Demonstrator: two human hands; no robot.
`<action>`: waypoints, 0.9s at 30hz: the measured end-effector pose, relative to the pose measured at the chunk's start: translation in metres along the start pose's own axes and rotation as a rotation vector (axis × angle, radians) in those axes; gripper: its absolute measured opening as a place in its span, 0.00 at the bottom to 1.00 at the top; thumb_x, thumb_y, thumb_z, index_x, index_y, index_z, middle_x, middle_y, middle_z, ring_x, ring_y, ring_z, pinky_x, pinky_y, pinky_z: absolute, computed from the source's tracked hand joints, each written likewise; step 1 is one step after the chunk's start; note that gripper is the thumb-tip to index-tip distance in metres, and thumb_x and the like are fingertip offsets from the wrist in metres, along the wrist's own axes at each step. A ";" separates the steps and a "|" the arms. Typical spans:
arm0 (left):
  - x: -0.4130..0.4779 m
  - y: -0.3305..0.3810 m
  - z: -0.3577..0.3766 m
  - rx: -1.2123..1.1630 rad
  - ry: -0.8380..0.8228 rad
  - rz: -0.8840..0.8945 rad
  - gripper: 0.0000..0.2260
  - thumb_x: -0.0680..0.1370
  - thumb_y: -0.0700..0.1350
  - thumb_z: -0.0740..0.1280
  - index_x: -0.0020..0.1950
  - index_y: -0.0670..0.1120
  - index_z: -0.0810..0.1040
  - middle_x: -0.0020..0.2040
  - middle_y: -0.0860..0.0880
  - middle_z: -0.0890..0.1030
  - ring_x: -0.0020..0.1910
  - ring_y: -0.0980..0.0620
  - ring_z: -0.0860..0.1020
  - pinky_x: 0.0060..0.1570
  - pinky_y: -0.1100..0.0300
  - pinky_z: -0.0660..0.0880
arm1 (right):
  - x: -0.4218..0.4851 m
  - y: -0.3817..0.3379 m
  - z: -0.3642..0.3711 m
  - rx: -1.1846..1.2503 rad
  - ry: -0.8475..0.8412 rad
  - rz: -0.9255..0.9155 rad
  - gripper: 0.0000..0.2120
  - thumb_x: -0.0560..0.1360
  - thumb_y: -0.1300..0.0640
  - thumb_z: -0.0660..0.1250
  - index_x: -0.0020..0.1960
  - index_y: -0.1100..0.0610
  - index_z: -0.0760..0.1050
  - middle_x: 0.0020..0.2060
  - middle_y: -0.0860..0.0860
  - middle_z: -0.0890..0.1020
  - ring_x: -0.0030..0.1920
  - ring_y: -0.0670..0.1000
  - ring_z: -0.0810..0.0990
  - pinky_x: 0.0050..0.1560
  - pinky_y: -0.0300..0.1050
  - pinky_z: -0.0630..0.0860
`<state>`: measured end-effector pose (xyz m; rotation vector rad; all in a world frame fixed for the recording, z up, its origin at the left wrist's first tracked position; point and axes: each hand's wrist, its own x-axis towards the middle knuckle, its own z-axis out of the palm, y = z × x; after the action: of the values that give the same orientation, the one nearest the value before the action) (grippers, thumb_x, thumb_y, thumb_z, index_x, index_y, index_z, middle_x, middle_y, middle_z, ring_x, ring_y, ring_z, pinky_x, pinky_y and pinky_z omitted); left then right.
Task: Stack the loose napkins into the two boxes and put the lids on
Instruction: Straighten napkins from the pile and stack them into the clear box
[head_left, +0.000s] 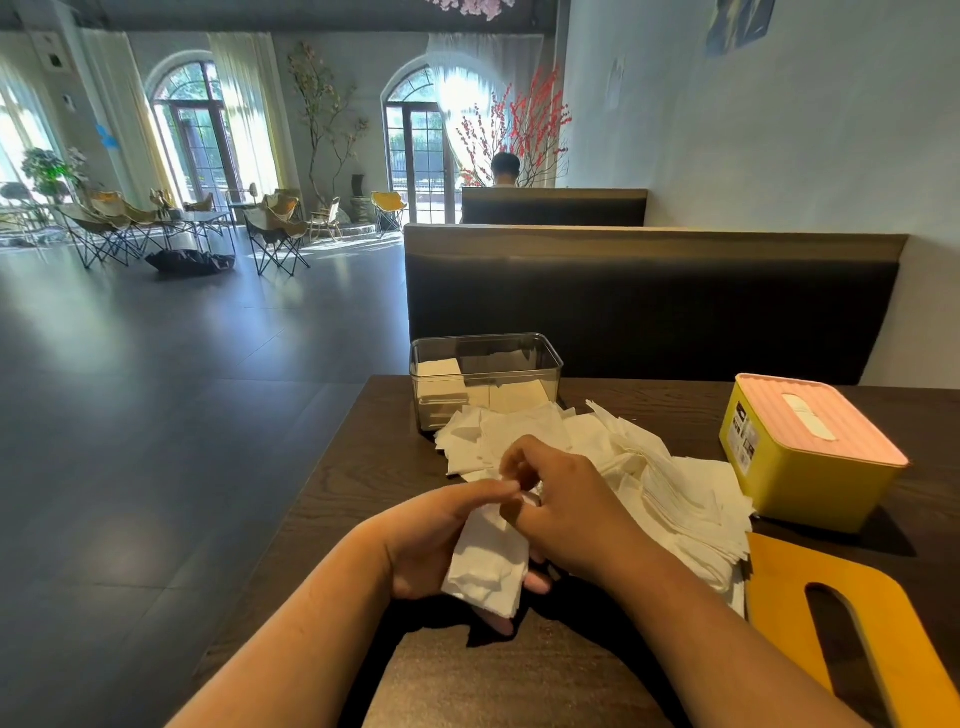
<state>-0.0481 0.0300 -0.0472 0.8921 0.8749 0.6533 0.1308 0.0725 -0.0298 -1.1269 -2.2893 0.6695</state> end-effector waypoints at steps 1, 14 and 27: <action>-0.002 0.001 0.001 -0.004 0.005 -0.003 0.22 0.82 0.55 0.68 0.72 0.45 0.77 0.61 0.35 0.81 0.61 0.35 0.83 0.61 0.31 0.76 | 0.000 0.000 0.000 0.074 -0.009 0.012 0.11 0.80 0.54 0.71 0.57 0.42 0.73 0.52 0.44 0.81 0.53 0.45 0.80 0.51 0.37 0.76; 0.005 -0.006 -0.006 -0.165 0.066 0.068 0.32 0.66 0.40 0.74 0.70 0.40 0.74 0.57 0.34 0.80 0.56 0.37 0.80 0.71 0.39 0.70 | -0.004 -0.004 0.003 0.394 0.085 -0.014 0.17 0.83 0.62 0.65 0.57 0.38 0.75 0.51 0.39 0.79 0.53 0.45 0.81 0.52 0.39 0.83; 0.011 0.002 -0.003 -0.426 0.297 0.154 0.25 0.73 0.45 0.70 0.72 0.46 0.77 0.50 0.41 0.83 0.45 0.46 0.83 0.57 0.41 0.79 | 0.007 -0.003 -0.020 0.319 0.406 0.022 0.08 0.82 0.54 0.67 0.52 0.40 0.76 0.50 0.39 0.81 0.51 0.43 0.80 0.48 0.38 0.79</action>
<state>-0.0451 0.0409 -0.0502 0.4858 0.8883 1.0798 0.1379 0.0805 -0.0120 -1.0259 -1.7609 0.7090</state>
